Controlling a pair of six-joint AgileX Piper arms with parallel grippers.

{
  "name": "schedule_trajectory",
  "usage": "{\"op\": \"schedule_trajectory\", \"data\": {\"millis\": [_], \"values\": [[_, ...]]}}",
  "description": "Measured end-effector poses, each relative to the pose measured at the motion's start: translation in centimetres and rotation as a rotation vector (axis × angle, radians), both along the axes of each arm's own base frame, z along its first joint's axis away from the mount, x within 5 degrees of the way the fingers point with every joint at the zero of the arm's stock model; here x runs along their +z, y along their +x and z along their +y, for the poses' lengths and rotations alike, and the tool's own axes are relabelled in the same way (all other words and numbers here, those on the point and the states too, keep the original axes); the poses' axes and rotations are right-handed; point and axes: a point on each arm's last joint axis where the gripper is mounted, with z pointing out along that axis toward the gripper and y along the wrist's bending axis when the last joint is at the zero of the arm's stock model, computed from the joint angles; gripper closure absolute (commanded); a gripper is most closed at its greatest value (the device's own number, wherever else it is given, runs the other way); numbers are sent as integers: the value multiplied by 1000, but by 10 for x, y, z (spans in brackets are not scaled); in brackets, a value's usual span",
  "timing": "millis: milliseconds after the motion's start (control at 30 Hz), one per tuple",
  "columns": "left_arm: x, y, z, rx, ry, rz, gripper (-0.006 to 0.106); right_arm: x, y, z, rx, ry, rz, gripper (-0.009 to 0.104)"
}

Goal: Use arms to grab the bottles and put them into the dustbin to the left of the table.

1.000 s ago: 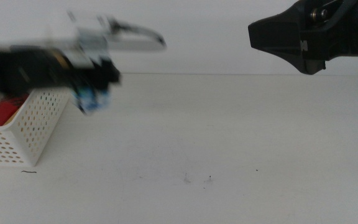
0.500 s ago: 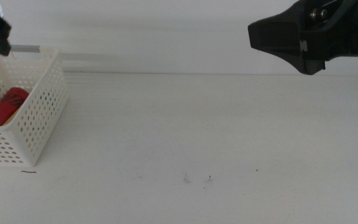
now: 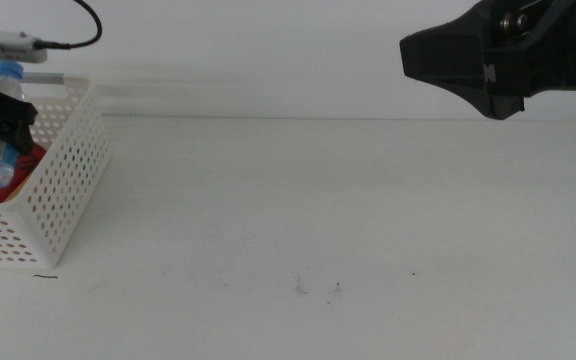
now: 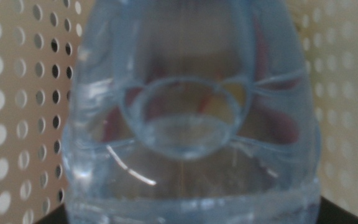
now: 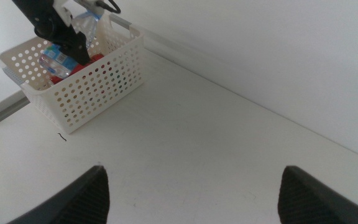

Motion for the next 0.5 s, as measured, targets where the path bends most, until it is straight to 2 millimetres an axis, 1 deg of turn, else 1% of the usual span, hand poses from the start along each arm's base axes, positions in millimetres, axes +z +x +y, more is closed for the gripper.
{"op": "schedule_trajectory", "data": {"millis": [33,133,167,233,333,433,500], "values": [[-3,2,1,-2,4,-3,45,0,0,0,0,0,0,7],[-9,5,2,0,5,-6,15,0,0,0,0,0,0,7],[-10,5,2,0,5,-5,7,0,0,0,0,0,0,7],[-9,6,2,2,5,-10,7,0,0,0,0,0,0,7],[-2,5,1,-18,9,-19,7,0,0,0,0,0,0,7],[12,-4,-4,-12,-28,-7,7,0,0,0,0,0,0,7],[27,-13,-9,9,-61,-7,7,0,0,0,0,0,0,7]]}}
